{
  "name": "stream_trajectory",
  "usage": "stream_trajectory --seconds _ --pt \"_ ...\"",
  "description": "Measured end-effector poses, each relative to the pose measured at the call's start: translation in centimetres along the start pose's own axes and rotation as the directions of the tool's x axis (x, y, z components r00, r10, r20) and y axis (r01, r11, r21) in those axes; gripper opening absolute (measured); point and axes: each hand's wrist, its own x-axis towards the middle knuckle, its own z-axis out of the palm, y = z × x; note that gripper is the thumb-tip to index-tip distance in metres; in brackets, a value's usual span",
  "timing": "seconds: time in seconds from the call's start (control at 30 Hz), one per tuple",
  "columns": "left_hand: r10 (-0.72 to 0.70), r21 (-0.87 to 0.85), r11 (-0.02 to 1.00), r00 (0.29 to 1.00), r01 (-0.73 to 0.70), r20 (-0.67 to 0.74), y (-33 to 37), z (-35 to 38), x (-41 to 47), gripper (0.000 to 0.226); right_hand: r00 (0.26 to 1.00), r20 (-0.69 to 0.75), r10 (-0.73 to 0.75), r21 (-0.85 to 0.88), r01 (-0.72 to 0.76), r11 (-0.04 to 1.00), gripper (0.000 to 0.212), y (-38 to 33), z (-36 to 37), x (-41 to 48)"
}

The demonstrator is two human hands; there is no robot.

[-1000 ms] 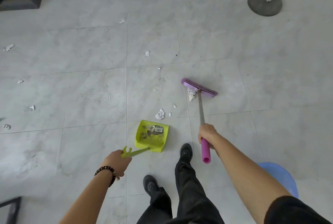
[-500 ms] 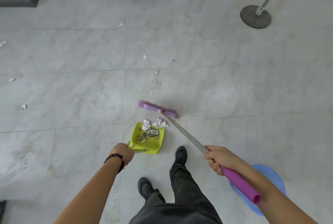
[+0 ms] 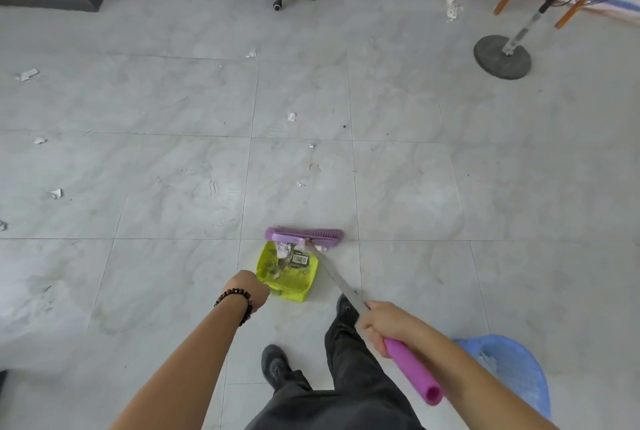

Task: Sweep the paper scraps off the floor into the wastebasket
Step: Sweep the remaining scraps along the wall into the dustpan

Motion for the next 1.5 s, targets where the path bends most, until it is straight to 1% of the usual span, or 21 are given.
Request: stream_trajectory --seconds 0.07,0.1,0.17,0.27,0.37,0.4,0.5,0.57,0.63,0.77,0.83,0.93,0.97,1.07,1.17,1.4,1.5 --pt "-0.006 0.005 1.0 1.0 0.005 0.024 0.0 -0.1 0.0 0.011 0.997 0.054 0.052 0.191 -0.061 0.98 0.027 -0.3 -2.9 -1.8" --pt "-0.009 0.022 1.0 0.999 0.008 0.043 -0.1 -0.2 -0.1 0.013 0.996 0.059 0.06 0.255 -0.073 0.964 0.031 -0.5 -4.0 -2.6" --pt "-0.012 0.092 0.996 0.997 0.005 0.081 -0.4 -0.7 -0.4 0.018 0.998 0.05 0.041 0.298 -0.054 0.953 0.039 -0.8 -4.9 -3.7" --pt "0.012 0.204 0.979 0.999 -0.02 0.038 -1.3 -1.9 -0.8 0.025 0.999 0.038 -0.018 0.229 0.009 0.973 0.04 -1.8 -2.9 -3.9" --pt "0.012 0.262 0.964 0.997 -0.033 0.078 -3.0 -2.5 -1.3 0.013 0.997 0.001 -0.081 0.098 0.08 0.992 0.037 -3.0 0.7 -2.5" --pt "0.016 0.269 0.962 0.996 -0.039 0.087 -3.7 -2.6 -1.4 0.013 0.995 -0.016 -0.099 0.072 0.1 0.992 0.034 -3.3 2.0 -1.8" --pt "0.04 0.207 0.977 0.998 -0.048 0.046 -5.3 -2.8 -1.2 0.014 0.986 -0.067 -0.151 0.035 0.154 0.987 0.016 -3.7 5.1 -0.4" --pt "0.071 0.176 0.982 0.997 -0.072 0.012 -6.1 -3.0 -1.0 0.014 0.983 -0.092 -0.158 0.056 0.164 0.985 0.014 -3.8 5.8 0.0" --pt "0.097 0.144 0.985 0.995 -0.094 -0.008 -6.8 -3.0 -0.7 0.015 0.986 -0.105 -0.133 0.079 0.141 0.987 0.01 -3.8 5.6 0.0" --pt "0.14 0.084 0.987 0.989 -0.137 -0.041 -6.8 -4.2 -0.4 0.014 0.978 -0.166 -0.126 0.043 0.135 0.99 0.003 -4.4 4.1 -0.7" --pt "0.16 0.072 0.985 0.985 -0.156 -0.057 -5.9 -5.3 0.0 0.014 0.97 -0.199 -0.139 0.064 0.155 0.986 0.008 -5.3 3.3 -0.9" --pt "0.177 0.039 0.984 0.982 -0.175 -0.07 -3.4 -7.5 1.2 0.015 0.948 -0.248 -0.197 0.032 0.211 0.977 0.023 -7.5 1.8 -0.2" --pt "0.174 0.02 0.985 0.982 -0.173 -0.068 -2.3 -8.2 1.7 0.015 0.94 -0.262 -0.221 0.023 0.235 0.972 0.024 -8.6 1.2 0.1" --pt "0.151 -0.044 0.987 0.986 -0.154 -0.072 1.7 -10.2 4.0 0.015 0.907 -0.3 -0.296 -0.004 0.309 0.951 0.017 -12.8 -1.4 1.5" --pt "0.119 -0.064 0.99 0.99 -0.124 -0.078 6.1 -11.7 6.5 0.015 0.878 -0.313 -0.362 -0.041 0.368 0.929 0.024 -18.3 -5.3 3.9" --pt "0.01 -0.072 0.997 0.996 -0.016 -0.092 15.5 -14.1 11.0 0.018 0.857 -0.267 -0.441 -0.155 0.414 0.897 0.028 -36.7 -15.4 11.0" --pt "-0.018 -0.041 0.999 0.992 0.013 -0.123 18.8 -14.7 12.2 0.014 0.871 -0.261 -0.415 -0.176 0.38 0.908 0.029 -44.7 -18.1 14.4"
